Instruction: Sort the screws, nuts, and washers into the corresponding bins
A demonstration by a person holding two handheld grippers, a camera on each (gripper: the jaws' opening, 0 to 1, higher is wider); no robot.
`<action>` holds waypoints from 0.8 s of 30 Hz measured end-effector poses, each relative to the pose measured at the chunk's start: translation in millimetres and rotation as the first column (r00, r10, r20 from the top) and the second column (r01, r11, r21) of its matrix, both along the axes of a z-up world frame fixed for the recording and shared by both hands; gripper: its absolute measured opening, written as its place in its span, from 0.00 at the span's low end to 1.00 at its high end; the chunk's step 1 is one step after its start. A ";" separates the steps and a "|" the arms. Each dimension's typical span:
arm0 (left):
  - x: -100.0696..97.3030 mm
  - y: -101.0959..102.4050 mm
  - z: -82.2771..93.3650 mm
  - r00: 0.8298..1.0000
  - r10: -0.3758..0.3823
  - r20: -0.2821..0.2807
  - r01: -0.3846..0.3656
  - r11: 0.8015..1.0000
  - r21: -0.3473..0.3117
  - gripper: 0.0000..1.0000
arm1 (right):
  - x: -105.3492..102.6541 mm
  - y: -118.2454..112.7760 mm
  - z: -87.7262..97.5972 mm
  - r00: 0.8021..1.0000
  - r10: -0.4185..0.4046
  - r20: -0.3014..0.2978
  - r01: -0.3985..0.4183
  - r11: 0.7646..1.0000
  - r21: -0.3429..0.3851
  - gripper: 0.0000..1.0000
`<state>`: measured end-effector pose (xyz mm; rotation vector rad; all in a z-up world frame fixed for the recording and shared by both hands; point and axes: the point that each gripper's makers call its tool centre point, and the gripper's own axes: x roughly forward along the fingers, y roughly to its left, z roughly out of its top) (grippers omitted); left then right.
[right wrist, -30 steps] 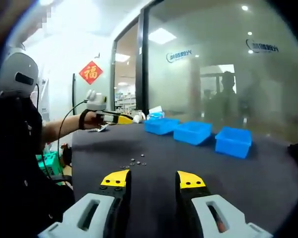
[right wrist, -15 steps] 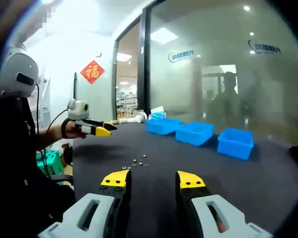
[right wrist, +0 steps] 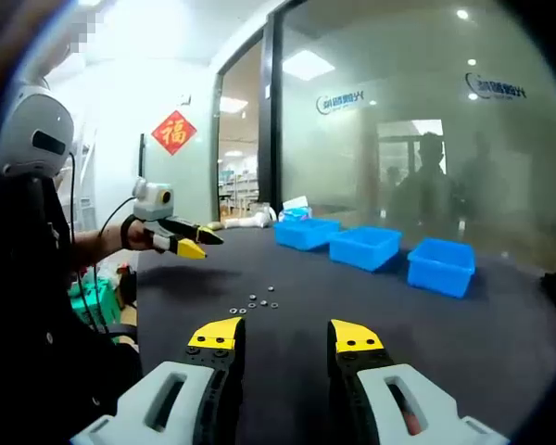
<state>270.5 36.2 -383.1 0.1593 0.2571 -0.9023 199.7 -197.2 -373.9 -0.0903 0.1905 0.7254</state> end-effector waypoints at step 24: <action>18.0 -64.1 -12.7 0.961 -0.264 -0.084 0.276 0.942 0.193 0.39 | -10.3 -5.9 -7.0 1.000 -0.013 -0.016 0.013 1.000 -0.005 0.32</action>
